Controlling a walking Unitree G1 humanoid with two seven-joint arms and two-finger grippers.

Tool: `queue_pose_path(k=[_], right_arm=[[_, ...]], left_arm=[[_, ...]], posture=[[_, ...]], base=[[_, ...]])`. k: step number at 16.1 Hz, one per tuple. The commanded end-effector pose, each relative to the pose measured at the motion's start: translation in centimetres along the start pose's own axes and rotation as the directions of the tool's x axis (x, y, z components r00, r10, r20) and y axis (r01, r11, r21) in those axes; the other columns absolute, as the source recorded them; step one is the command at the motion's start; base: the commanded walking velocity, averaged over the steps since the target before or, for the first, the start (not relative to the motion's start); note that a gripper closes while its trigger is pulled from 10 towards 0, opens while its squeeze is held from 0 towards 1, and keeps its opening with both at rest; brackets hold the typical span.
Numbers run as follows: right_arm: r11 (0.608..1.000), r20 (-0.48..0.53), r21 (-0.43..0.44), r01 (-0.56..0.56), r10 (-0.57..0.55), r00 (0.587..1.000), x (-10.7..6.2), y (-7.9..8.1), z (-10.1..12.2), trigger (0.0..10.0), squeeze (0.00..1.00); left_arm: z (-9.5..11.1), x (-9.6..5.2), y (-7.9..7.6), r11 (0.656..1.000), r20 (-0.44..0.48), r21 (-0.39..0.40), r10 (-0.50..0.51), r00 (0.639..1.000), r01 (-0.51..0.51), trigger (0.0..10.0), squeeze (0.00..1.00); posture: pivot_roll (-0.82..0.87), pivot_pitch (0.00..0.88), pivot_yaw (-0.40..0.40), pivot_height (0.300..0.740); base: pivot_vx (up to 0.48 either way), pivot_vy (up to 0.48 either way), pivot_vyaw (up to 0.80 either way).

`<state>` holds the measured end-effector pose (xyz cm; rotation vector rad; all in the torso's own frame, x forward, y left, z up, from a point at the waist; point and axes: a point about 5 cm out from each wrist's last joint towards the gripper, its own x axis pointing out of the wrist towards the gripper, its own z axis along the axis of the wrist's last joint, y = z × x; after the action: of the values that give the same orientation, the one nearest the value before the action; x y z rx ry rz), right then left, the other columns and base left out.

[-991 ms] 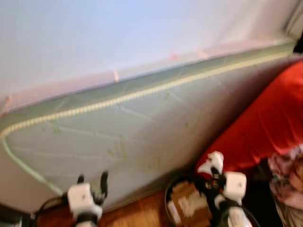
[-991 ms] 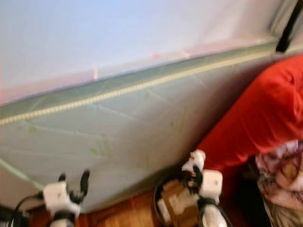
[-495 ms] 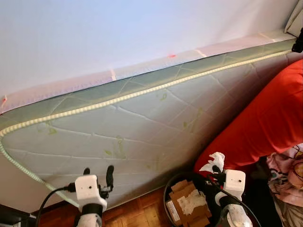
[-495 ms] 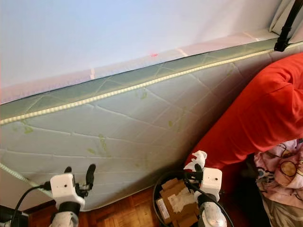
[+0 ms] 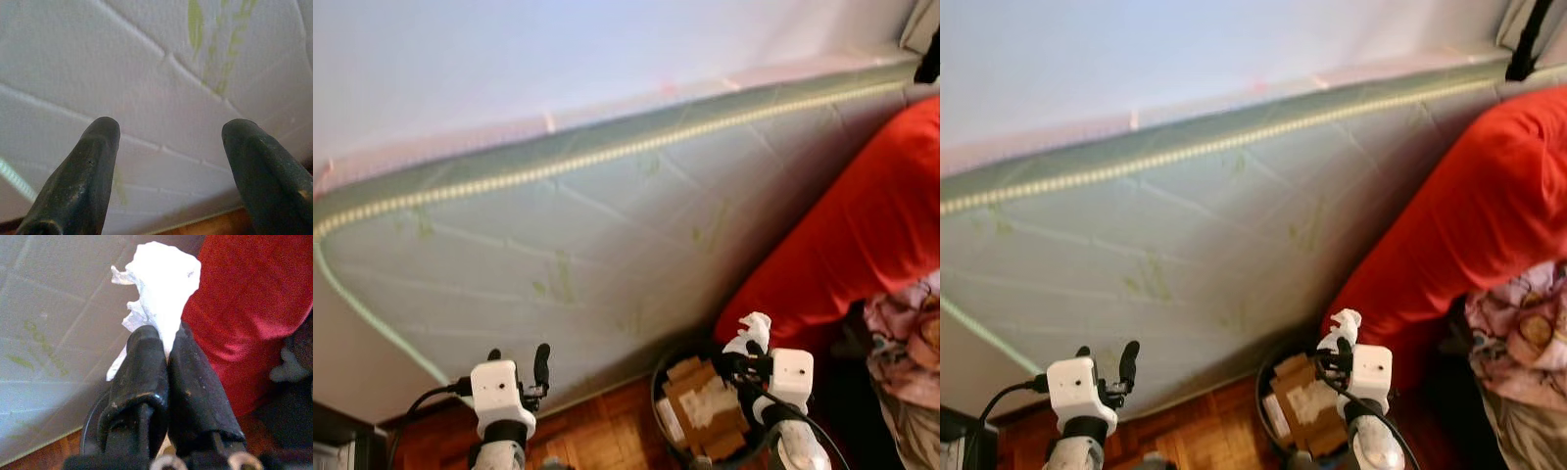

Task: Clean up the room

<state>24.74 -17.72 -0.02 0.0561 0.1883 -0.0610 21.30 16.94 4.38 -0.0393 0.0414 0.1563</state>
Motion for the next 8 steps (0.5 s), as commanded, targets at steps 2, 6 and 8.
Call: queue_pose_path(k=[2, 6, 8], right_arm=[[1.000, -0.005, -0.002, 0.005, -0.005, 1.000, -0.04, -0.06, -0.13, 10.0, 0.00], [1.000, -0.024, 0.011, 0.008, -0.008, 1.000, 0.13, 0.04, -0.26, 10.0, 0.00], [1.000, -0.031, 0.010, 0.006, -0.006, 0.999, 0.28, 0.20, -0.30, 10.0, 0.00]], left_arm=[[0.04, -0.07, 0.06, 1.000, -0.008, 0.011, 0.003, 1.000, -0.002, 10.0, 0.00], [0.01, 0.05, 0.25, 1.000, -0.012, 0.011, 0.001, 1.000, -0.001, 10.0, 0.00], [-0.07, 0.11, 0.40, 1.000, -0.016, 0.012, 0.001, 1.000, 0.000, 10.0, 0.00]], posture=[[0.02, 0.169, -0.020, 0.661], [0.03, 0.170, -0.019, 0.661], [0.03, 0.171, -0.019, 0.661]], base=[[0.000, 0.000, 0.00], [0.000, 0.000, -0.12], [0.000, 0.000, -0.70]])
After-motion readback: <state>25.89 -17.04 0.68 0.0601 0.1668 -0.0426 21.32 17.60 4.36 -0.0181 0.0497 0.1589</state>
